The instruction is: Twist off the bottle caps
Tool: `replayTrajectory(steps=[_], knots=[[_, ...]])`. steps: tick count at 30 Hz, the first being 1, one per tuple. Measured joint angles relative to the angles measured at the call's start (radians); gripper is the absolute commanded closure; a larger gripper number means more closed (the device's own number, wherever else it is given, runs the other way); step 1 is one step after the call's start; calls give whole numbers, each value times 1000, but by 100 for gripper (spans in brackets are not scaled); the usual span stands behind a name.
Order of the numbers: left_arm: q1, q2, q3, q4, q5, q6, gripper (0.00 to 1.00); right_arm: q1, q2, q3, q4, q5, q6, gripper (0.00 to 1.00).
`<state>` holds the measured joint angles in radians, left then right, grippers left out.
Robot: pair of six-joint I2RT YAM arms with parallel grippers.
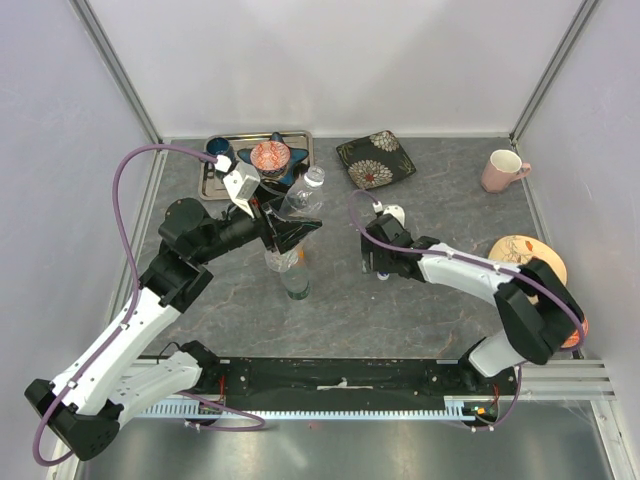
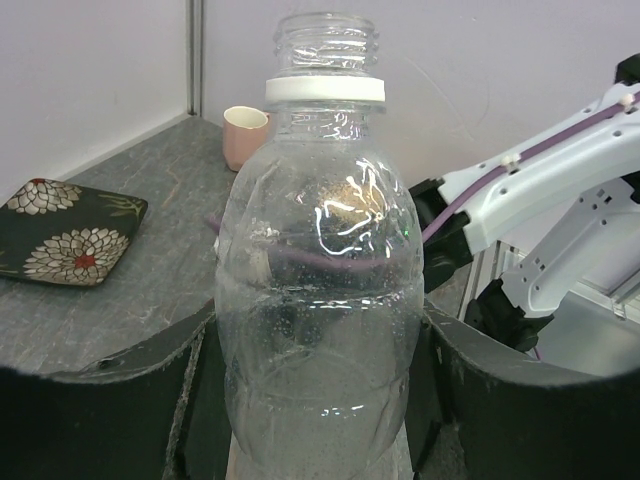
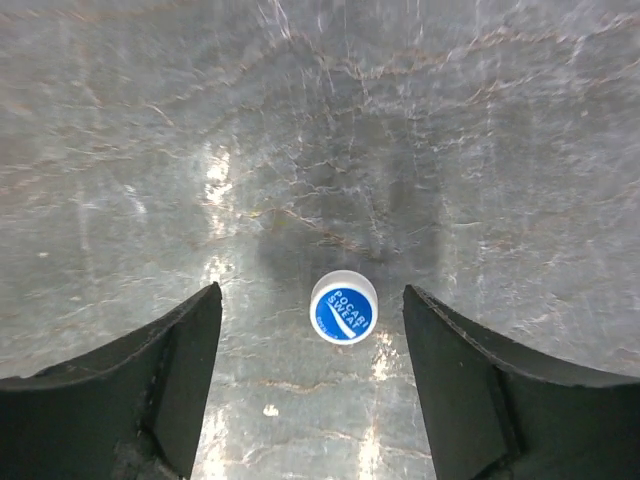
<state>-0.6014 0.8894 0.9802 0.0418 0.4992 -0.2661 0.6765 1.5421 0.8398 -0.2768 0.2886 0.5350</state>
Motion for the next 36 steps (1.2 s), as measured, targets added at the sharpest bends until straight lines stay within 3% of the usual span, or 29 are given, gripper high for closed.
replayTrajectory(steps=[4,12,17,21,30,36], knots=[[0,2,0,0,0,0,50,0,-96,60,-81,9,3,19],[0,66,21,-4,3,1,50,-1,-378,353,-174,139,10,17],[0,161,93,-20,54,7,49,-9,-546,459,-72,-57,-4,15],[0,224,145,-25,145,7,49,-6,-538,525,20,-269,-2,14],[-37,299,197,-45,264,9,48,-6,-456,514,28,-462,1,17],[-58,309,208,-63,266,20,47,-6,-453,511,38,-504,3,30]])
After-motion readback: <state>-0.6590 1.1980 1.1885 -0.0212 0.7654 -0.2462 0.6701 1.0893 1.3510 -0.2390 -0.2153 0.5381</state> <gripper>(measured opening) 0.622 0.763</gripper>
